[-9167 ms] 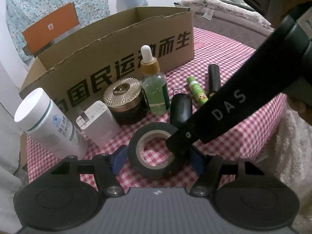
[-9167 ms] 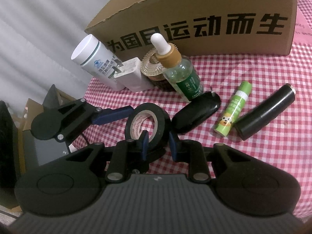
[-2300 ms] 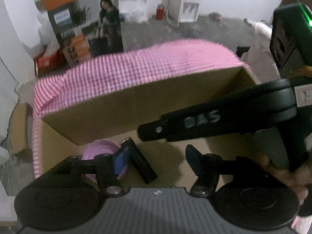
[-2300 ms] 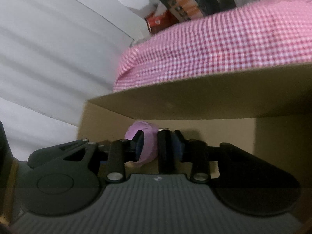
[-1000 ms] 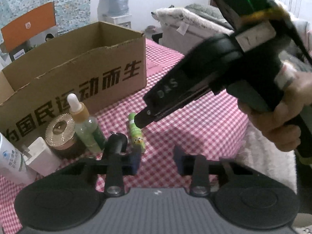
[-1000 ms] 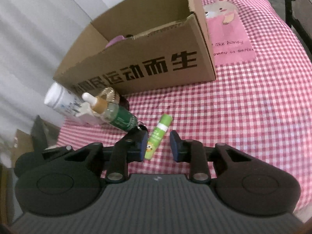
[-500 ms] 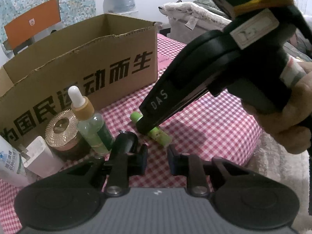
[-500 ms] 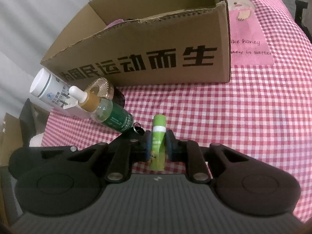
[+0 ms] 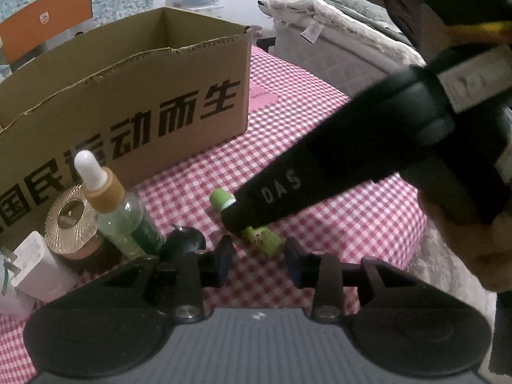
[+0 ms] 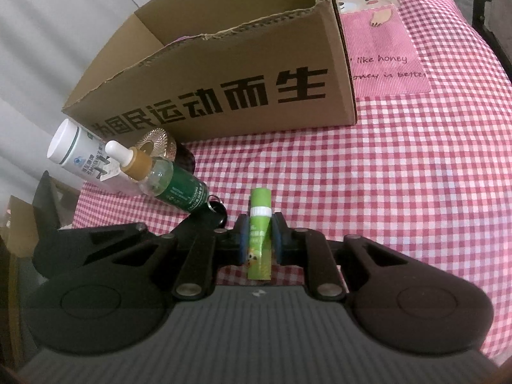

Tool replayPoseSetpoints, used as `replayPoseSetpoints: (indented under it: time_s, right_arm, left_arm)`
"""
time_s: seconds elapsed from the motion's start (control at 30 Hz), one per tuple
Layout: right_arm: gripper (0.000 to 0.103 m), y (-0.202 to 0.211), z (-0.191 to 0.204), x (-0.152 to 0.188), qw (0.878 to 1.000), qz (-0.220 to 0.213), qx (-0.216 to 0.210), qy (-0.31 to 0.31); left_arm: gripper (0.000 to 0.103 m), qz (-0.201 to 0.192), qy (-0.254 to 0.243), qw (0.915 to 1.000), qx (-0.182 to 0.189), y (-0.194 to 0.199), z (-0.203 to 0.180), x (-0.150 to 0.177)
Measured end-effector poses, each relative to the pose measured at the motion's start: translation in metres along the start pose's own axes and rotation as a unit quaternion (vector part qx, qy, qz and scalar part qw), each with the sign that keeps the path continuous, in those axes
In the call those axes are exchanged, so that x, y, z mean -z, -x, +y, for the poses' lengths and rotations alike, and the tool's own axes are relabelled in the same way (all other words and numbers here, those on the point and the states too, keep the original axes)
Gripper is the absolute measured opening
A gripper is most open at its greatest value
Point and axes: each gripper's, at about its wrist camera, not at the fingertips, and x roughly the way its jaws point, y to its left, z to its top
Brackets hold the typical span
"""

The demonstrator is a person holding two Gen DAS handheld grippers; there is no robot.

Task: Organize rigid objects
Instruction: 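Return the right gripper to the table and grasp the green lip balm, then carry the green lip balm into the box with the right gripper and release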

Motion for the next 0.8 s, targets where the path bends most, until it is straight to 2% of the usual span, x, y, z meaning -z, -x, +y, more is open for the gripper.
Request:
replayPoseSetpoints:
  time_s: [0.47,0.63,0.8]
  right_arm:
    - [0.015,0.003,0.001,0.003,1.000,-0.010,-0.004,0.006]
    - [0.015,0.014,0.002,0.006,1.000,-0.023,-0.007,-0.001]
    - [0.015,0.045,0.014,0.003,0.998,-0.055,-0.013,0.005]
  left_arm:
    - [0.041,-0.024,0.003,0.9997,-0.004,-0.009,-0.005,-0.001]
    - [0.041,-0.041,-0.002,0.9991,-0.005,0.010,-0.008,0.000]
    - [0.041,-0.084,-0.015,0.9962,-0.018,0.047,-0.013,-0.009]
